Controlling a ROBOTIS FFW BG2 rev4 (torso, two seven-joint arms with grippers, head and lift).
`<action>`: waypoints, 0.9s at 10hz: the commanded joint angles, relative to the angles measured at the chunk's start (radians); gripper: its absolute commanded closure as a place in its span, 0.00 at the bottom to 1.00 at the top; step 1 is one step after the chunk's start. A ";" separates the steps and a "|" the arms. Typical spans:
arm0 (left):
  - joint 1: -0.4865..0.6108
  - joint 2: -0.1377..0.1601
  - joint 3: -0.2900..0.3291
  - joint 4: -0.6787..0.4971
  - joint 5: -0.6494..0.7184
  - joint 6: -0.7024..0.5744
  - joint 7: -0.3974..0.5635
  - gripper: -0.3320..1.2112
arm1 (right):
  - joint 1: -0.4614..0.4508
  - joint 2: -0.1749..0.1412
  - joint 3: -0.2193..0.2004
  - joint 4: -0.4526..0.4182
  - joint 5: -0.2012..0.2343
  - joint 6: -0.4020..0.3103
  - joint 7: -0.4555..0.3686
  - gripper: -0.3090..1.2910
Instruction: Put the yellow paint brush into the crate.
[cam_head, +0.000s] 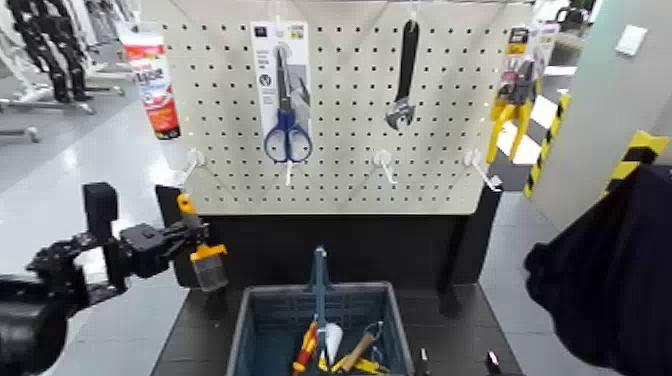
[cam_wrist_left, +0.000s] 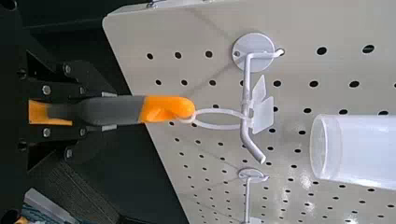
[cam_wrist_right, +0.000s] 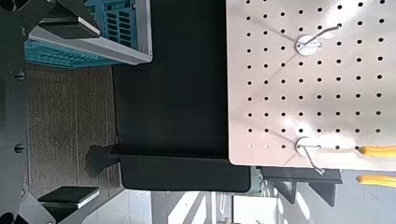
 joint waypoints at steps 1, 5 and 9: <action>0.002 -0.002 -0.001 -0.008 -0.008 0.004 0.003 0.98 | 0.001 0.000 0.000 0.001 0.000 -0.002 0.000 0.27; 0.032 -0.008 0.014 -0.051 -0.010 -0.012 0.045 0.98 | 0.001 0.002 -0.002 0.003 0.000 0.002 0.000 0.27; 0.087 -0.024 0.060 -0.131 -0.010 0.011 0.046 0.98 | 0.001 0.000 0.000 0.003 0.000 0.009 0.000 0.27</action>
